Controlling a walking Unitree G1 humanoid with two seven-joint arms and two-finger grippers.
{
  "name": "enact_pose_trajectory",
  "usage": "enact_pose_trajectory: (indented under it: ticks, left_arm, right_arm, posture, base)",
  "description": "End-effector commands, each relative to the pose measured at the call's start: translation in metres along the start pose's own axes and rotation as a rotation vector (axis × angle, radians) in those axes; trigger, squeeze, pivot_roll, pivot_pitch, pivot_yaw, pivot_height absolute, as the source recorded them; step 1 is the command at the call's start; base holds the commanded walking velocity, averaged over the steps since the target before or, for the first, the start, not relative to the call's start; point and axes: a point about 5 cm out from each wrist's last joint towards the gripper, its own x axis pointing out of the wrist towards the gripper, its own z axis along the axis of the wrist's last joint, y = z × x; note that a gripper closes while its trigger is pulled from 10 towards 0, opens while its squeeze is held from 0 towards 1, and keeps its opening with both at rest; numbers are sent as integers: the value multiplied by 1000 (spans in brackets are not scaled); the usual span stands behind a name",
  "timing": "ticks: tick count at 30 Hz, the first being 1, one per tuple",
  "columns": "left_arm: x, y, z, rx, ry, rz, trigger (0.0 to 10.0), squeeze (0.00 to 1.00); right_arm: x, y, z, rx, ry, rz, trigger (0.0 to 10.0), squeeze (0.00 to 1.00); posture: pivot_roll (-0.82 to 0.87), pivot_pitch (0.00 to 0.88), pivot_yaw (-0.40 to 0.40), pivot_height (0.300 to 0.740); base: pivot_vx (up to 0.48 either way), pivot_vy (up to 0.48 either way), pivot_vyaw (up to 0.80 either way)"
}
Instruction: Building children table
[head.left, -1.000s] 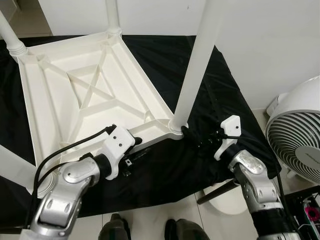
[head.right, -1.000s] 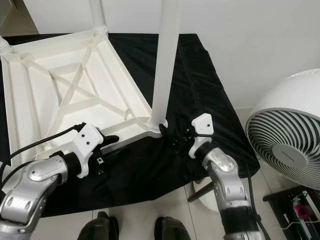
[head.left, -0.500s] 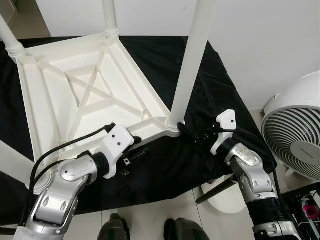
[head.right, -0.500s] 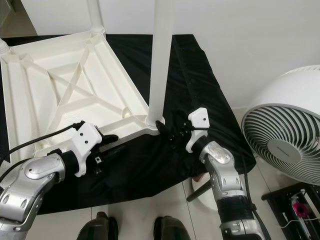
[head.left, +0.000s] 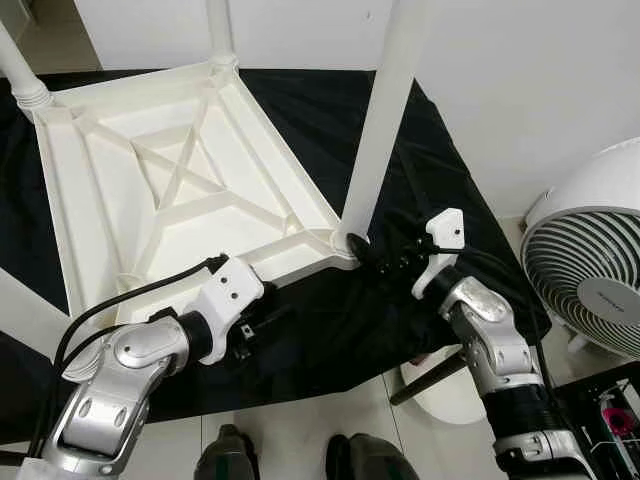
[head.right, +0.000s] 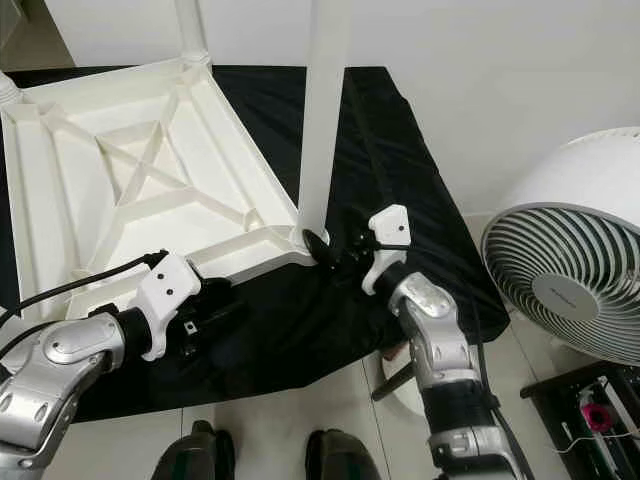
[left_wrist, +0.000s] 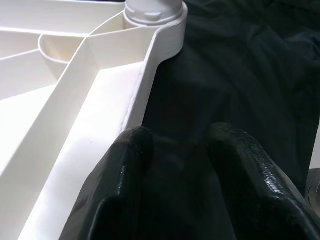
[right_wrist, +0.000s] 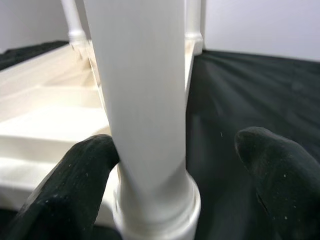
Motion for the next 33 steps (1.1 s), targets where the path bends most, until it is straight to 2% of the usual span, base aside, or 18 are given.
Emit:
enact_pose_trajectory:
  ticks: [1,6,11,20,27,29,33]
  left_arm:
    - [0,-3,-4,-8,21,-27,10000,0]
    - [1,-3,4,-1,-11,-29,10000,0]
    - [-3,0,23,8,-93,-30,10000,0]
    - [-5,2,30,16,-116,-23,10000,0]
    - [-3,5,19,36,-53,6,10000,0]
    - [-2,10,12,49,1,58,10000,0]
    - [-1,18,6,49,46,119,10000,0]
  right_arm:
    - [1,-3,10,-15,-51,-14,10000,0]
    - [0,-4,10,-13,-49,3,10000,0]
    - [1,-4,10,-12,-50,22,10000,0]
    - [5,-5,12,-17,-58,27,10000,0]
    - [7,-4,13,-18,-64,34,10000,0]
    - [7,-4,13,-18,-66,36,10000,0]
    - [7,-4,13,-18,-66,36,10000,0]
  posture:
    - [53,92,-39,740]
    - [47,92,-41,740]
    - [48,93,-45,740]
    - [49,90,-49,740]
    - [49,88,-51,740]
    - [49,88,-51,740]
    - [48,88,-51,740]
  base:
    - [0,0,0]
    - [0,0,0]
    - [0,0,0]
    - [0,0,0]
    - [0,0,0]
    - [0,0,0]
    - [0,0,0]
